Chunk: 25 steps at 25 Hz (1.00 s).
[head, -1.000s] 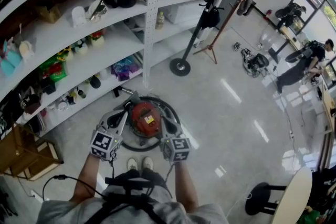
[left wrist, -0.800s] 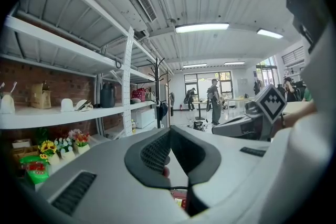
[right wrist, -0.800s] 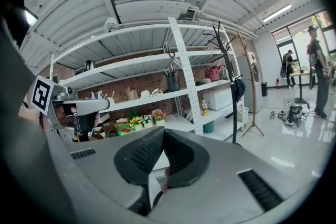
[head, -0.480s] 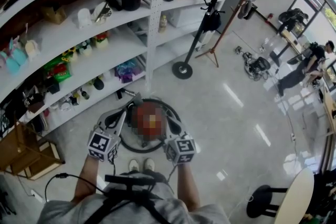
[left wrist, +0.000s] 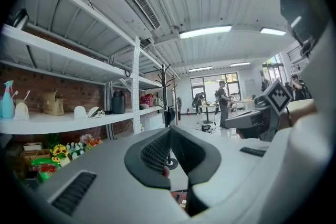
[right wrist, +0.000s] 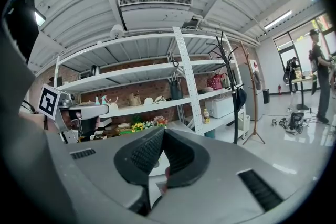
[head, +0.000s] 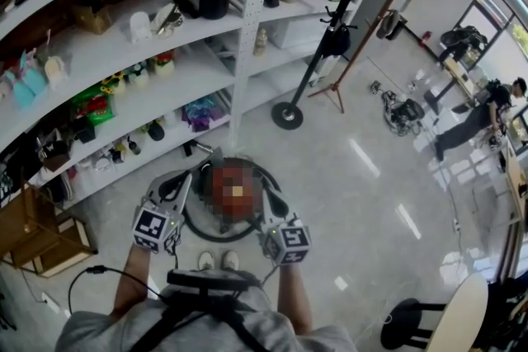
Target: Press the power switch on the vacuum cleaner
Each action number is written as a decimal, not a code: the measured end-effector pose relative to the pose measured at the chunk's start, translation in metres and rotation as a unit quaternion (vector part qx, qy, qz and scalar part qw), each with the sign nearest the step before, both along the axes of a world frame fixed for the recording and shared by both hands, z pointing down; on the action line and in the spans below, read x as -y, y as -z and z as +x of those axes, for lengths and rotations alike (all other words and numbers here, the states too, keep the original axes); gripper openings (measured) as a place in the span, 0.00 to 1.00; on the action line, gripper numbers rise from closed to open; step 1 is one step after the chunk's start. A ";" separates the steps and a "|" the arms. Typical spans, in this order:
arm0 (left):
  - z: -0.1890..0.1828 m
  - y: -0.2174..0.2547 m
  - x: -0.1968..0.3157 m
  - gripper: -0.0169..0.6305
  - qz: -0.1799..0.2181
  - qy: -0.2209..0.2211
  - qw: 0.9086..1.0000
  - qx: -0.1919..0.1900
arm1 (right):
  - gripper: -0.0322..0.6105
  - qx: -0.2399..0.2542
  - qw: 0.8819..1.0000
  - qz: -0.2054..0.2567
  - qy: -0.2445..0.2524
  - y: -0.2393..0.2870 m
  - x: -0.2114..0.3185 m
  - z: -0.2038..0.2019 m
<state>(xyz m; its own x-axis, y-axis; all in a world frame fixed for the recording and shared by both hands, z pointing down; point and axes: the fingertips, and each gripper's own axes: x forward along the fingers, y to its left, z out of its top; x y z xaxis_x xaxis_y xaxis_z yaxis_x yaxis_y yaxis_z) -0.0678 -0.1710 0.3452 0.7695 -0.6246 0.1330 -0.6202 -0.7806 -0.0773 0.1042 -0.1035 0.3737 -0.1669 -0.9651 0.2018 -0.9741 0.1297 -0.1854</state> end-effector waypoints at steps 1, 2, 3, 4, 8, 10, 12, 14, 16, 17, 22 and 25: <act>-0.001 0.003 0.001 0.04 0.006 0.003 1.000 -0.004 | 0.07 -0.001 1.000 0.001 -0.001 0.002 -0.002 0.000; -0.003 0.006 0.003 0.04 0.012 0.007 1.000 -0.008 | 0.07 -0.001 1.000 0.003 -0.001 0.004 -0.003 0.000; -0.005 0.008 0.004 0.04 0.015 0.010 1.000 -0.010 | 0.07 -0.002 1.000 0.004 -0.002 0.005 -0.004 0.000; -0.008 0.009 0.005 0.04 0.017 0.012 1.000 -0.010 | 0.07 -0.001 1.000 0.006 -0.003 0.006 -0.005 0.000; -0.018 0.008 0.009 0.04 0.019 0.022 1.000 -0.003 | 0.07 0.003 1.000 0.010 -0.006 0.009 -0.007 -0.002; -0.024 0.007 0.009 0.04 0.019 0.027 0.999 -0.001 | 0.07 0.001 1.000 0.010 -0.007 0.010 -0.009 -0.003; -0.029 0.006 0.009 0.04 0.018 0.031 0.999 0.000 | 0.07 -0.001 1.000 0.016 -0.005 0.010 -0.011 -0.002; -0.031 0.008 0.009 0.04 0.019 0.032 0.999 -0.002 | 0.07 -0.003 1.000 0.023 -0.001 0.010 -0.011 -0.002; -0.031 0.010 0.008 0.04 0.021 0.031 0.999 -0.005 | 0.07 -0.004 1.000 0.025 -0.001 0.012 -0.011 -0.003; -0.031 0.011 0.008 0.04 0.021 0.033 0.999 -0.006 | 0.07 -0.003 1.000 0.025 -0.001 0.013 -0.011 -0.004; -0.034 0.011 0.007 0.04 0.016 0.044 0.999 -0.007 | 0.07 -0.002 1.000 0.022 -0.002 0.017 -0.012 -0.003; -0.035 0.008 0.007 0.04 0.014 0.047 0.999 -0.006 | 0.07 -0.004 1.000 0.027 0.002 0.015 -0.011 0.000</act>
